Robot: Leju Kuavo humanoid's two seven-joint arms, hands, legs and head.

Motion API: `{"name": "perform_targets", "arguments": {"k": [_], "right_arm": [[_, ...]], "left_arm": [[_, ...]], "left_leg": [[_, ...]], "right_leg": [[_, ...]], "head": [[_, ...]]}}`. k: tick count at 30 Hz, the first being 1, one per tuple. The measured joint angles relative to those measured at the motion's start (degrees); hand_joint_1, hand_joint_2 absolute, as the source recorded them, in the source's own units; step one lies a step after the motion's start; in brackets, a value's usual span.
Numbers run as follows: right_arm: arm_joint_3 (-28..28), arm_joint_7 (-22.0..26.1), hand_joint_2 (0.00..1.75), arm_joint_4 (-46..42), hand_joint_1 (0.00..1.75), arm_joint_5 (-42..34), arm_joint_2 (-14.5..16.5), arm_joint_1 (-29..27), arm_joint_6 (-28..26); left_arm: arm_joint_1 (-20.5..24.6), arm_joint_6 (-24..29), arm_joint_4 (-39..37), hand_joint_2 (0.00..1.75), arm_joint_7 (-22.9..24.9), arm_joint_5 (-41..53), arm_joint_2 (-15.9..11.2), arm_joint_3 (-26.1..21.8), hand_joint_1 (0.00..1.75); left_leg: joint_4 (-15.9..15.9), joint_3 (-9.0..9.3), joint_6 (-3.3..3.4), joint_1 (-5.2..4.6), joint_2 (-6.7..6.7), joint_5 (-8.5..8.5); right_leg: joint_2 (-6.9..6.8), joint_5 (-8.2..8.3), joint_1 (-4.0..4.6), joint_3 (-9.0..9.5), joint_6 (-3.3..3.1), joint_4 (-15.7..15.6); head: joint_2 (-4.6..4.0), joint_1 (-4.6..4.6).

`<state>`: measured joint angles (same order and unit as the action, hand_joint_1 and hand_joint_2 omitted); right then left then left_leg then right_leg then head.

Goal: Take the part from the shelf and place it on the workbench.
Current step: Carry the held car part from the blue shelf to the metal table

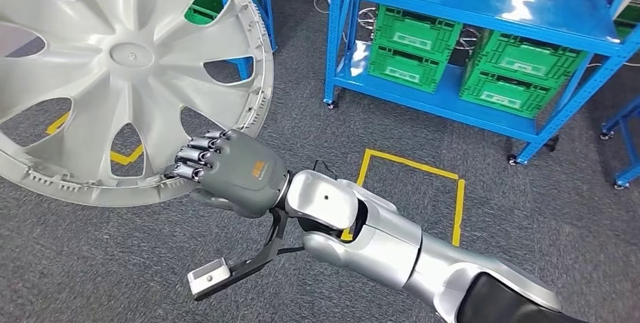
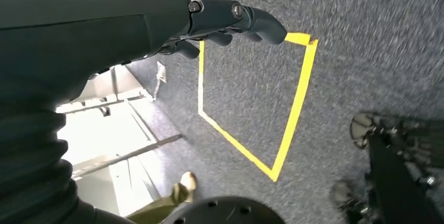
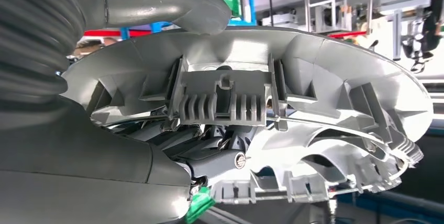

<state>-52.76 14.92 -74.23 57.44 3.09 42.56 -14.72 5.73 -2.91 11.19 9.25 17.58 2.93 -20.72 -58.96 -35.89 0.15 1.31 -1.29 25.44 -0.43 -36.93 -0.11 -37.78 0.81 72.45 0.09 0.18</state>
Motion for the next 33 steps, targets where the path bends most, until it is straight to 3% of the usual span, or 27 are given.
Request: {"name": "perform_targets", "arguments": {"k": [1,2,4,6,8,10,12,14,16,17,18,19,21,22,23,25,27,29,30,32,33], "right_arm": [[0.01,-0.14,1.75,-0.02,1.75,0.26,-0.10,-0.28,0.01],[0.01,-0.20,1.75,-0.08,1.75,0.50,-0.19,-0.55,0.02],[0.04,-0.27,1.75,-0.37,1.75,0.79,-0.35,-0.83,0.07],[0.14,-0.29,1.75,-0.72,1.75,0.87,-0.48,-0.85,0.16],[0.25,-0.27,1.75,-0.98,1.75,1.01,-0.61,-0.86,0.24],[0.29,-0.26,1.75,-1.35,1.75,1.15,-0.69,-0.86,0.27],[0.34,-0.32,1.75,-1.67,1.75,1.15,-0.68,-0.80,0.28],[0.40,-0.47,1.75,-1.78,1.75,1.16,-0.72,-0.87,0.35],[0.40,-0.77,1.75,-1.83,1.75,1.24,-0.75,-1.16,0.53],[0.40,-0.95,1.75,-1.92,1.75,1.30,-0.75,-1.33,0.65],[0.39,-1.11,1.75,-2.07,1.75,1.37,-0.74,-1.46,0.77],[0.39,-1.25,1.75,-2.28,1.75,1.47,-0.74,-1.54,0.89],[0.40,-1.53,1.75,-2.85,1.75,1.71,-0.73,-1.58,1.23],[0.40,-1.72,1.75,-3.17,1.75,1.84,-0.74,-1.60,1.43],[0.41,-1.92,1.75,-3.50,1.75,1.99,-0.74,-1.62,1.62],[0.42,-2.12,1.75,-4.12,1.75,2.23,-0.73,-1.66,1.85],[0.42,-2.17,1.75,-4.66,1.75,2.33,-0.73,-1.67,1.95],[0.45,-2.21,1.75,-4.92,1.75,2.35,-0.88,-1.77,1.98],[0.47,-2.21,1.75,-4.96,1.75,2.36,-1.04,-1.94,1.99],[0.48,-2.21,1.75,-4.96,1.75,2.51,-1.40,-2.50,1.99],[0.48,-2.23,1.75,-4.97,1.75,2.67,-1.51,-2.75,1.98]], "left_arm": [[0.02,0.01,-0.01,1.75,-0.04,0.12,0.00,0.00,0.00],[0.00,0.02,-0.01,1.75,-0.08,0.25,0.00,0.00,0.00],[-0.03,0.01,-0.02,1.75,-0.05,0.49,0.01,0.00,0.00],[0.02,0.00,-0.02,1.75,-0.02,0.70,0.12,0.01,0.00],[0.02,0.00,-0.02,1.75,-0.02,0.88,0.19,0.02,0.00],[-0.16,0.00,-0.04,1.75,-0.02,0.96,0.13,0.02,0.00],[-0.26,0.01,-0.08,1.75,0.03,0.97,0.16,0.02,0.00],[-0.16,0.02,-0.09,1.75,0.09,0.99,0.22,0.02,0.00],[-0.14,0.03,-0.09,1.75,0.02,0.99,0.22,0.02,0.00],[-0.21,0.03,-0.09,1.75,-0.04,0.98,0.21,0.02,0.00],[-0.30,0.04,-0.09,1.75,-0.04,0.97,0.19,0.02,0.00],[-0.37,0.04,-0.09,1.75,-0.02,0.95,0.16,0.02,0.00],[-0.40,0.04,-0.06,1.75,0.02,0.90,0.15,0.02,0.00],[-0.41,0.04,-0.03,1.75,0.01,0.88,0.17,0.02,0.00],[-0.45,0.04,-0.01,1.75,-0.02,0.86,0.20,0.02,0.00],[-0.61,0.04,-0.01,1.75,-0.05,0.86,0.20,0.02,0.00],[-0.70,0.03,-0.02,1.75,-0.04,0.87,0.25,0.02,0.00],[-0.66,0.02,-0.02,1.75,-0.02,0.90,0.29,0.02,0.00],[-0.62,0.02,-0.02,1.75,-0.02,0.94,0.28,0.02,0.00],[-0.63,0.02,-0.03,1.75,-0.06,1.06,0.28,0.02,0.00],[-0.66,0.02,-0.03,1.75,-0.07,1.11,0.29,0.02,0.00]], "left_leg": [[-0.02,-0.08,0.04,-0.07,-0.83,-0.07],[-0.05,-0.12,0.02,-0.13,-1.71,-0.13],[-0.14,-0.14,-0.15,-0.17,-3.43,-0.28],[-0.25,-0.39,-0.61,-0.12,-4.88,-0.51],[-0.10,-0.87,-1.43,0.13,-6.13,-0.90],[0.20,-1.27,-2.22,0.33,-6.86,-1.28],[-1.55,-2.31,-2.69,0.08,-4.09,-0.15],[-7.85,-5.22,-3.10,-0.09,-0.25,3.36],[-14.71,-8.22,-3.52,0.01,0.85,6.17],[-15.66,-8.44,-3.66,0.05,1.01,6.16],[-14.18,-7.39,-3.75,0.09,1.29,5.11],[-10.70,-5.28,-3.80,0.13,1.94,3.44],[-2.98,-0.87,-3.43,-0.03,4.55,1.05],[-0.84,0.30,-3.00,-0.16,5.32,0.58],[-0.07,0.63,-2.49,-0.32,5.59,0.58],[-0.15,0.44,-1.50,-0.40,4.14,0.33],[0.02,0.38,-0.77,-0.25,2.80,0.08],[0.12,0.24,-0.23,-0.17,1.47,-0.16],[0.11,0.11,-0.04,-0.25,0.71,-0.24],[0.04,-0.15,0.14,-0.44,-1.02,-0.39],[-0.03,-0.24,0.14,-0.51,-1.90,-0.47]], "right_leg": [[0.25,-0.49,0.02,-1.30,-0.08,2.42],[0.39,0.20,0.04,-1.57,-0.25,2.67],[1.31,4.16,0.05,1.09,-0.81,-3.27],[4.08,7.18,0.03,4.39,-1.34,-10.67],[5.34,7.82,0.30,5.32,-1.62,-13.29],[3.89,8.29,0.42,5.39,-2.10,-13.74],[2.36,8.74,0.16,5.66,-2.78,-14.36],[0.66,8.84,0.14,5.75,-3.22,-14.59],[-1.14,8.78,0.20,5.69,-3.35,-14.58],[-2.01,8.74,0.19,5.68,-3.33,-14.56],[-2.84,8.67,0.17,5.70,-3.24,-14.53],[-3.63,8.55,0.14,5.77,-3.09,-14.46],[-5.01,8.10,0.40,5.91,-2.49,-14.16],[-5.56,7.90,0.57,5.99,-2.17,-14.02],[-6.11,7.77,0.76,6.06,-1.85,-13.95],[-7.01,7.60,0.72,6.29,-1.19,-13.97],[-4.90,6.34,0.38,5.92,-0.44,-12.51],[-1.18,3.28,0.14,3.50,-0.05,-7.12],[-0.20,1.64,0.14,1.64,-0.04,-3.44],[0.34,0.60,0.19,-0.88,-0.28,1.10],[0.53,1.64,0.25,-0.71,-0.56,0.42]], "head": [[0.00,0.01],[0.00,0.00],[0.00,0.01],[0.00,-0.07],[0.00,-0.14],[0.00,-0.10],[0.00,-0.36],[0.00,-0.66],[0.00,-0.71],[0.00,-0.72],[0.00,-0.72],[0.00,-0.71],[0.00,-0.72],[0.00,-0.68],[0.00,-0.64],[0.00,-0.54],[0.00,-0.48],[0.00,-0.33],[0.00,-0.28],[0.00,-0.24],[0.00,-0.24]]}}
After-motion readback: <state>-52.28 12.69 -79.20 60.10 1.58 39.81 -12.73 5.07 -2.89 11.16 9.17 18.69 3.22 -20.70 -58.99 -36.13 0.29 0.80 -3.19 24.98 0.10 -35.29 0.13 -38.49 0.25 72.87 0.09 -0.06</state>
